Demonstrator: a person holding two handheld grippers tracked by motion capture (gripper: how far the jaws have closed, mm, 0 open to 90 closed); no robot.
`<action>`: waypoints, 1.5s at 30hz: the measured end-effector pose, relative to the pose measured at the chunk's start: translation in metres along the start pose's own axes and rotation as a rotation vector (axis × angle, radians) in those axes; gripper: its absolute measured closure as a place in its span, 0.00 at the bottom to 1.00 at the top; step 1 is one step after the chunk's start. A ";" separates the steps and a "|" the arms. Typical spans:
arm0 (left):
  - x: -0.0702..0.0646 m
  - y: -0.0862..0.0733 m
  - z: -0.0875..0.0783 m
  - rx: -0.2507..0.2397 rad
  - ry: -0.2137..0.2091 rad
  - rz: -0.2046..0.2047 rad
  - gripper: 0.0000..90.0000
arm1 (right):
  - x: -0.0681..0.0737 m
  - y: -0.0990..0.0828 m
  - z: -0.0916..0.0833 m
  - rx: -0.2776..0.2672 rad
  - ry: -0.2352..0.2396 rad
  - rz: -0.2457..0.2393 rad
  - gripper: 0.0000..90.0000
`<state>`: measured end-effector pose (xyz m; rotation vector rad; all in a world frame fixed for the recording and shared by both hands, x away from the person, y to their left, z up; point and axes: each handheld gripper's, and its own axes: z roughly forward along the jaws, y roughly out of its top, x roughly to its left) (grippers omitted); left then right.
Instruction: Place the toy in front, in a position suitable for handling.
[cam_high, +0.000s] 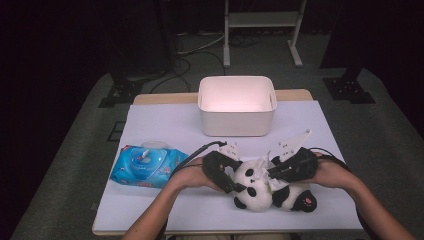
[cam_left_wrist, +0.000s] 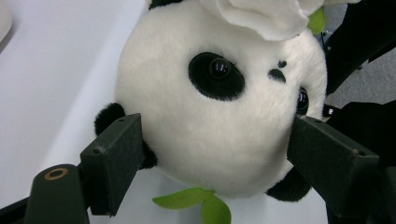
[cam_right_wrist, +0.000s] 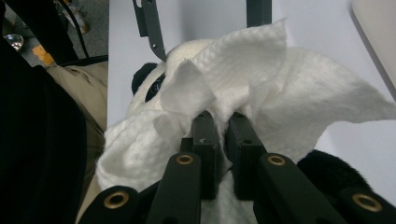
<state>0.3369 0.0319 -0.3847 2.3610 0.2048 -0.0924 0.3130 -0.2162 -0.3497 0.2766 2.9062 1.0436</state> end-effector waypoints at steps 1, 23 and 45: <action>0.000 0.000 0.001 -0.001 -0.004 -0.002 0.21 | 0.000 0.000 0.000 0.004 -0.002 -0.009 0.92; -0.006 0.000 0.003 -0.027 -0.022 0.024 0.34 | 0.001 0.044 0.014 0.023 0.017 -0.082 0.92; -0.006 -0.001 0.000 -0.032 -0.023 0.017 0.30 | -0.004 -0.001 -0.003 0.046 -0.026 0.011 0.92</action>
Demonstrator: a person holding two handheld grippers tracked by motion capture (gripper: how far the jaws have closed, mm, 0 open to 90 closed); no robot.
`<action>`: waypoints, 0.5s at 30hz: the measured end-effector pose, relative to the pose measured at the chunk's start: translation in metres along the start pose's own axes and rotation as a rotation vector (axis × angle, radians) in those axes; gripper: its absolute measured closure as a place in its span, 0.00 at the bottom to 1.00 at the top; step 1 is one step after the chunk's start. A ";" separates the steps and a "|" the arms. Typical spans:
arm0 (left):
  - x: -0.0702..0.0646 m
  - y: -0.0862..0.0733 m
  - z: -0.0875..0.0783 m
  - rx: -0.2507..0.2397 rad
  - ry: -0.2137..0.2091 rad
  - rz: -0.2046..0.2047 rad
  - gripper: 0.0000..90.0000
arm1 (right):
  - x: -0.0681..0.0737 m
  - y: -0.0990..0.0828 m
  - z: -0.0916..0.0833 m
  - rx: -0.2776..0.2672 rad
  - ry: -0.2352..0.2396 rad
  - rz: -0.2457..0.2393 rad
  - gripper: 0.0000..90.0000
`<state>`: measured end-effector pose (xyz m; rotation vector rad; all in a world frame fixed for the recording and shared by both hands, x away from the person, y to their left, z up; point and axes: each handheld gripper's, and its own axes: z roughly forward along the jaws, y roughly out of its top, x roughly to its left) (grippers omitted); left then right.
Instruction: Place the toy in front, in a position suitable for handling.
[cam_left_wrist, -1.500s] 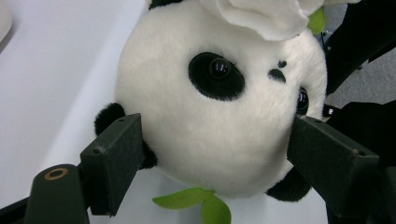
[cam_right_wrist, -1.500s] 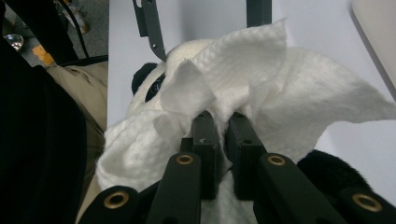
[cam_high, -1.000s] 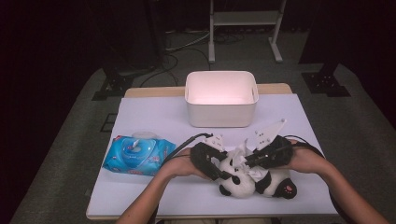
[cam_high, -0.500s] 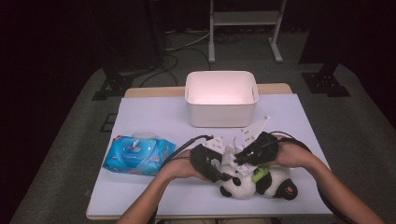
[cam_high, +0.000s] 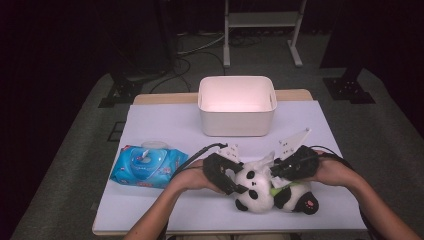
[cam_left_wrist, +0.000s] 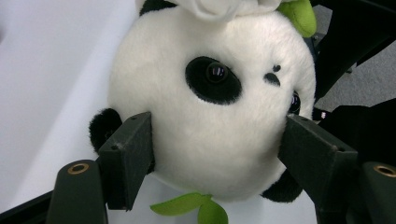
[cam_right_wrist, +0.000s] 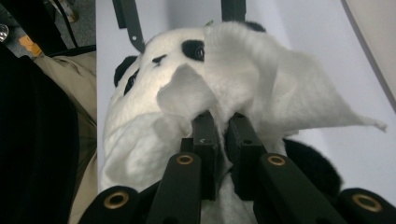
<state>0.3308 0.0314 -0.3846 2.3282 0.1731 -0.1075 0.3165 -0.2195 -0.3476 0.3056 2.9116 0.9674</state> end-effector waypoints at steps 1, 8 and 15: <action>0.000 0.000 0.000 -0.002 -0.001 -0.002 0.30 | 0.000 -0.002 0.000 -0.005 0.004 0.007 0.92; -0.001 -0.002 0.002 -0.007 -0.001 0.001 0.34 | 0.001 0.001 -0.001 -0.012 0.002 -0.001 0.92; -0.003 0.000 0.002 0.004 0.003 0.016 0.35 | -0.001 0.013 0.000 -0.018 0.012 -0.014 0.92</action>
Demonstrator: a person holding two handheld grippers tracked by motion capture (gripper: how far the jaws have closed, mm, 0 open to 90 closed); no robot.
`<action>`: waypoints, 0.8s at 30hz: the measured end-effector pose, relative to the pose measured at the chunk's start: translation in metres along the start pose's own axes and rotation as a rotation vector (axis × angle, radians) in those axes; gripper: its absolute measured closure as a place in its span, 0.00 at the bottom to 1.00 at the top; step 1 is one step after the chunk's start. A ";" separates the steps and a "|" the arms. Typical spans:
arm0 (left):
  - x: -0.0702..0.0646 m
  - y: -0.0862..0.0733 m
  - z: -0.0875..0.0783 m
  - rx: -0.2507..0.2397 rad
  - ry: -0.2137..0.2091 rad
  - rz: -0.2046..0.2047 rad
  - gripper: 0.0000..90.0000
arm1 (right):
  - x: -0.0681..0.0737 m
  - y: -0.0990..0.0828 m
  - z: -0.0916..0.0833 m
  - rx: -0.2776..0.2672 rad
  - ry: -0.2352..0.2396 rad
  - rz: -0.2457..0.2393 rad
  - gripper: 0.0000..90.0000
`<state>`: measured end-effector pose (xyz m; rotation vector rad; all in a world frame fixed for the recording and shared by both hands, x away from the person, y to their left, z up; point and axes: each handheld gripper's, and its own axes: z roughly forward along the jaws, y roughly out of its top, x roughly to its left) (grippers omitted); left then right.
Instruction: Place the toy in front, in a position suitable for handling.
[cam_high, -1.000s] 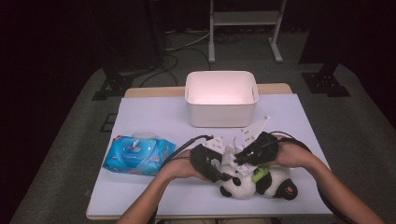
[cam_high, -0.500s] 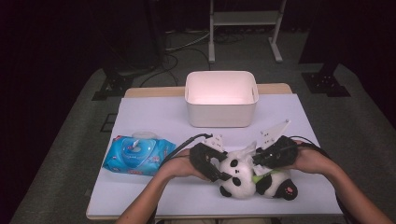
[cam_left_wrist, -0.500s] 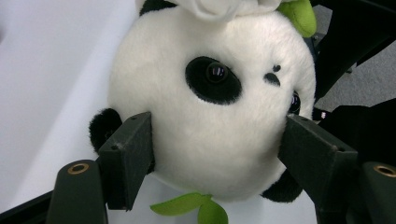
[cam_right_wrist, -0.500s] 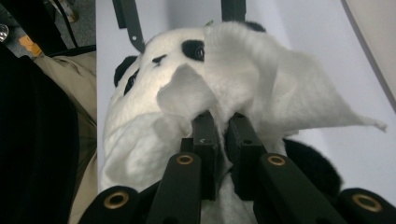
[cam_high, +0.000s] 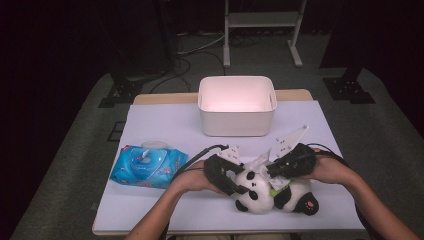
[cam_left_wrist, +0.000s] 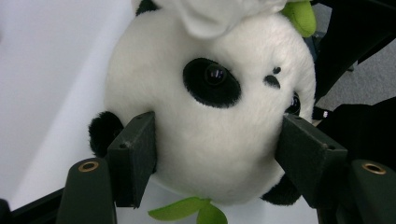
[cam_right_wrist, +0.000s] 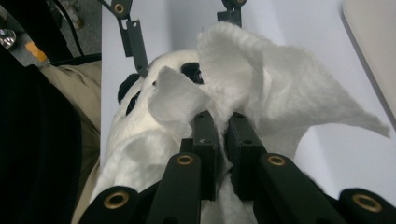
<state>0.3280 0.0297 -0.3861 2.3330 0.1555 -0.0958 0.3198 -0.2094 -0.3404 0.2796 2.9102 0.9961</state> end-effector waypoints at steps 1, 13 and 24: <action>0.000 0.000 0.000 0.000 0.000 0.001 0.35 | -0.001 0.003 0.001 0.003 0.001 -0.006 0.92; -0.001 0.000 0.000 -0.008 0.004 0.006 0.35 | -0.008 0.035 0.022 0.014 0.034 -0.053 0.92; 0.000 -0.001 -0.001 -0.010 -0.001 -0.002 0.34 | -0.011 0.031 0.019 0.040 0.025 -0.045 0.92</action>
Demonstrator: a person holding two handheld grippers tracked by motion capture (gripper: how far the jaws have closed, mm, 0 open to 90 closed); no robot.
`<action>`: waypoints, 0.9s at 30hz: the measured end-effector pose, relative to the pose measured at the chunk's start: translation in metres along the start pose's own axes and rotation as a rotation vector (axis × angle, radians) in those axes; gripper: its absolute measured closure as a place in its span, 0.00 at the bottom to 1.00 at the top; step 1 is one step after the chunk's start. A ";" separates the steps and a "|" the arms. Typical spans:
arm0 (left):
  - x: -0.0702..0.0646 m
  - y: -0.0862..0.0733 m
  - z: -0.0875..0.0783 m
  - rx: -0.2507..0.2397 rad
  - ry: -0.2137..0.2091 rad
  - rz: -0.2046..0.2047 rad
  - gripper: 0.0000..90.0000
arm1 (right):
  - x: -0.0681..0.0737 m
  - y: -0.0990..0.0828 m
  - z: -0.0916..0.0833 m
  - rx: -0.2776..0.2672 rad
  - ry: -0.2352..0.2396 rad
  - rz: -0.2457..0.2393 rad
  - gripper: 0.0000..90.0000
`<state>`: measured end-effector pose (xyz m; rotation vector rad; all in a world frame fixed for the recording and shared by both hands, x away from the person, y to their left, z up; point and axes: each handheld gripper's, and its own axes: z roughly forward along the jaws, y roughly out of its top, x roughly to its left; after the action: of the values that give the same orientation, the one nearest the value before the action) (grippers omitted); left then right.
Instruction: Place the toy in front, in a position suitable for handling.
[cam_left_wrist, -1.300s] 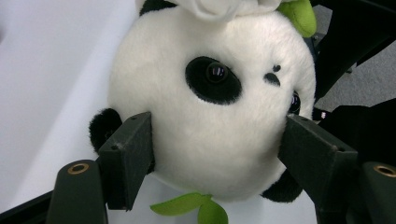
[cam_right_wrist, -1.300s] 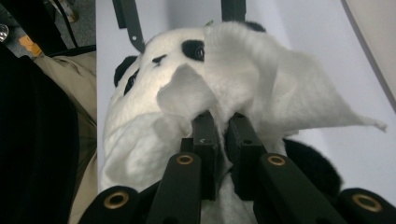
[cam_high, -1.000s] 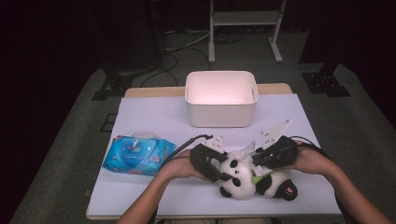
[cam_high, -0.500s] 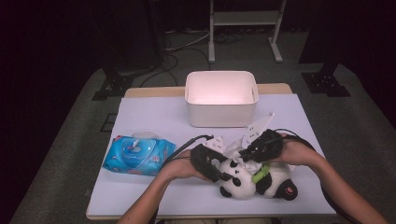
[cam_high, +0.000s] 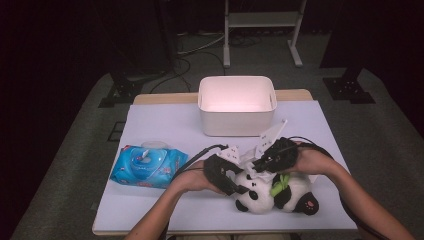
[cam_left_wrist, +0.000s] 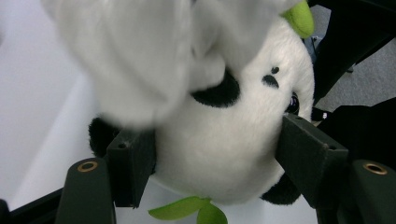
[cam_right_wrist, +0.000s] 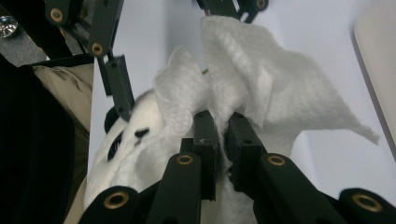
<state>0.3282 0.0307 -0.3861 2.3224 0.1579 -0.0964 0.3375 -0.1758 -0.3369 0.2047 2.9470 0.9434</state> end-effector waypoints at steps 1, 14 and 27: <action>0.000 0.000 0.000 -0.001 -0.002 0.000 0.34 | 0.000 -0.002 -0.001 -0.002 -0.001 0.005 0.92; 0.008 0.001 -0.009 -0.008 -0.014 -0.052 0.26 | 0.017 -0.018 -0.013 -0.014 0.008 0.011 0.92; 0.005 -0.002 -0.003 -0.016 -0.029 -0.046 0.28 | 0.022 0.002 -0.008 0.029 0.002 -0.044 0.92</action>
<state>0.3327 0.0346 -0.3864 2.3006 0.1969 -0.1508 0.3150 -0.1760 -0.3297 0.1401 2.9550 0.8966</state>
